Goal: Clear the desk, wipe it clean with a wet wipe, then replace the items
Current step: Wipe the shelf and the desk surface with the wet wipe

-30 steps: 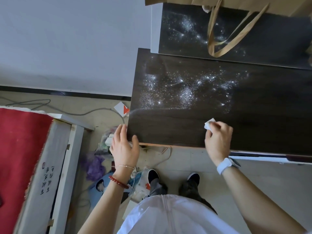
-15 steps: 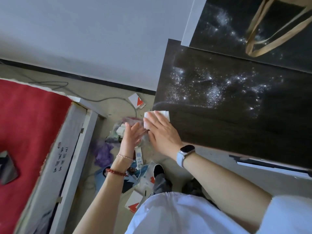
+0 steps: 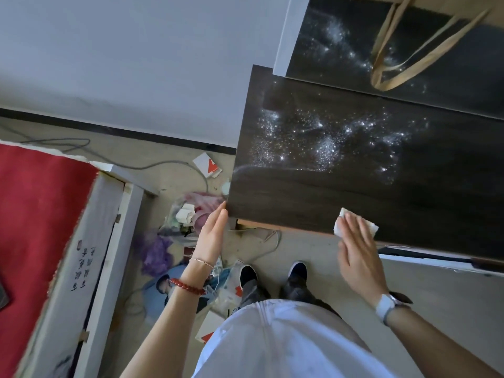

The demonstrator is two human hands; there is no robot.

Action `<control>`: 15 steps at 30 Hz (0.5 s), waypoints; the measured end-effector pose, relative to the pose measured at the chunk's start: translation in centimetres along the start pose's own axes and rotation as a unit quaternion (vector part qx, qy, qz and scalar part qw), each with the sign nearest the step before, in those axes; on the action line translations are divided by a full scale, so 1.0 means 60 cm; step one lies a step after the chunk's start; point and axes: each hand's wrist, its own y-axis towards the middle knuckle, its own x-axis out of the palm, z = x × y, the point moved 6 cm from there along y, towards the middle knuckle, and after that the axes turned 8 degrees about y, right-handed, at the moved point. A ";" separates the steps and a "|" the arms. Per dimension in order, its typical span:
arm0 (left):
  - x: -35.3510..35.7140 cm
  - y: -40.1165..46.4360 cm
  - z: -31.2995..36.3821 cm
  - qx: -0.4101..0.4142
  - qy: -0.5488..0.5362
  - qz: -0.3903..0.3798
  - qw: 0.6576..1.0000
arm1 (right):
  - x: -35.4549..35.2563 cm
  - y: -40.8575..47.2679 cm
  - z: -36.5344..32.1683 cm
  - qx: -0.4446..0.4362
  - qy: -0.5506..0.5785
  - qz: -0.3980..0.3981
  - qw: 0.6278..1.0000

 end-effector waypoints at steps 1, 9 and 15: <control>0.002 -0.002 0.002 0.012 0.021 0.002 1.000 | -0.002 -0.003 0.012 0.050 0.011 0.020 0.999; 0.008 -0.022 0.056 0.097 0.288 0.181 0.935 | 0.057 0.038 -0.146 -0.100 0.032 -0.015 0.994; 0.111 -0.021 0.097 0.195 0.474 0.153 0.845 | -0.015 0.037 -0.016 0.009 0.028 0.035 0.999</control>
